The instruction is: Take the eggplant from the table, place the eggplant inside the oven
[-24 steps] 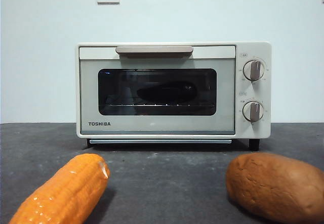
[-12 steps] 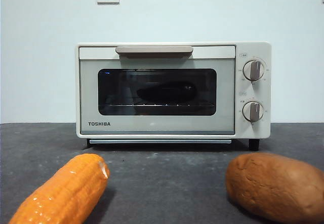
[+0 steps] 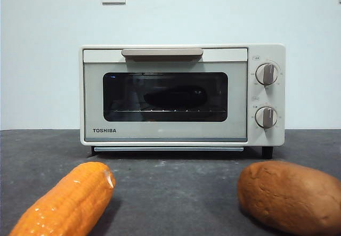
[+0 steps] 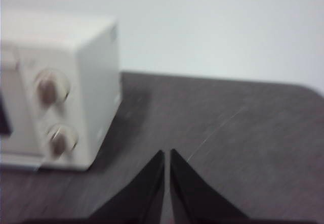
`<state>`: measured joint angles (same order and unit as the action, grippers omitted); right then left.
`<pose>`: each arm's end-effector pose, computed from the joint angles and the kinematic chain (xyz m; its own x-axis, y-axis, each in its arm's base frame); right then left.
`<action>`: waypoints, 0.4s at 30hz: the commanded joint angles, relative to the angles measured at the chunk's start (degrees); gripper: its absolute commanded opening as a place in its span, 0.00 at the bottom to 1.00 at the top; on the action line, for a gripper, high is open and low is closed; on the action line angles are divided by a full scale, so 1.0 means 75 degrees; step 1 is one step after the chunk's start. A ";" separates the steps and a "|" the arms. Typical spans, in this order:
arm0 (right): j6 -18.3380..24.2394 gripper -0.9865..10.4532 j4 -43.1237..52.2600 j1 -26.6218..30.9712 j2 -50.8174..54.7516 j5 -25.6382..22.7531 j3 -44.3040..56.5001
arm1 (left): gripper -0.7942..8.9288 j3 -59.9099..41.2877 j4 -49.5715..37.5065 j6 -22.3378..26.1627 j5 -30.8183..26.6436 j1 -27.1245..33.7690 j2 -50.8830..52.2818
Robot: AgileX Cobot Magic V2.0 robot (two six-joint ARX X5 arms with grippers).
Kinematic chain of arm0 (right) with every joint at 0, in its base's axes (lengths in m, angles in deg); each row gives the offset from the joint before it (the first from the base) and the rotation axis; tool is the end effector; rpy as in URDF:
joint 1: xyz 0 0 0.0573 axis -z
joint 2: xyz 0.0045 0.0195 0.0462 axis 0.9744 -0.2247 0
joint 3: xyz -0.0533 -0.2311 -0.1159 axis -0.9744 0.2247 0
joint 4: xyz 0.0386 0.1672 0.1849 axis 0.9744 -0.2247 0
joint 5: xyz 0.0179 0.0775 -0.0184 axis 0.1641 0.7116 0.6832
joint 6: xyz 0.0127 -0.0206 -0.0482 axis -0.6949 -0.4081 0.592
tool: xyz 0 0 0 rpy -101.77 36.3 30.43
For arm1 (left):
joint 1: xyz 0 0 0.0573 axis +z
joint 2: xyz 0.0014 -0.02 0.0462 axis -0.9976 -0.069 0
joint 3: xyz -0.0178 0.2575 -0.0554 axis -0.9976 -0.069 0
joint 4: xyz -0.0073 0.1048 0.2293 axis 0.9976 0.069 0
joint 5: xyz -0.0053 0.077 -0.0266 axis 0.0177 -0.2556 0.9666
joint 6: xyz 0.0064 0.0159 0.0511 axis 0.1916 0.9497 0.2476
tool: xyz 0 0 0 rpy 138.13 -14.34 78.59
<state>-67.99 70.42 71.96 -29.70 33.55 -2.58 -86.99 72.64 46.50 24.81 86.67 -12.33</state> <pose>0.0899 0.0067 0.2006 0.9969 0.0481 -0.0628 -0.0502 0.9982 -0.0329 0.0951 -0.0039 0.1597 0.9799 -0.1618 -0.1167 0.1620 0.9868 -0.0077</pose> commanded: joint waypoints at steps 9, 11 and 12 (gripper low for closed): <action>-0.0618 0.09 0.0099 0.0373 0.0460 0.1189 0.1122 | 0.09 -0.0207 -0.0082 0.0067 0.0003 0.0020 0.0009; -0.0662 0.09 0.0099 0.0373 0.0460 0.1177 0.1230 | 0.09 -0.0207 -0.0085 0.0067 0.0003 0.0020 0.0009; -0.0659 0.09 0.0041 0.0376 0.0460 0.1113 0.1241 | 0.09 -0.0207 -0.0082 0.0067 0.0003 0.0020 0.0009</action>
<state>-71.56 70.66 74.78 -26.34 42.10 6.25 -86.99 72.62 46.50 24.81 86.69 -12.33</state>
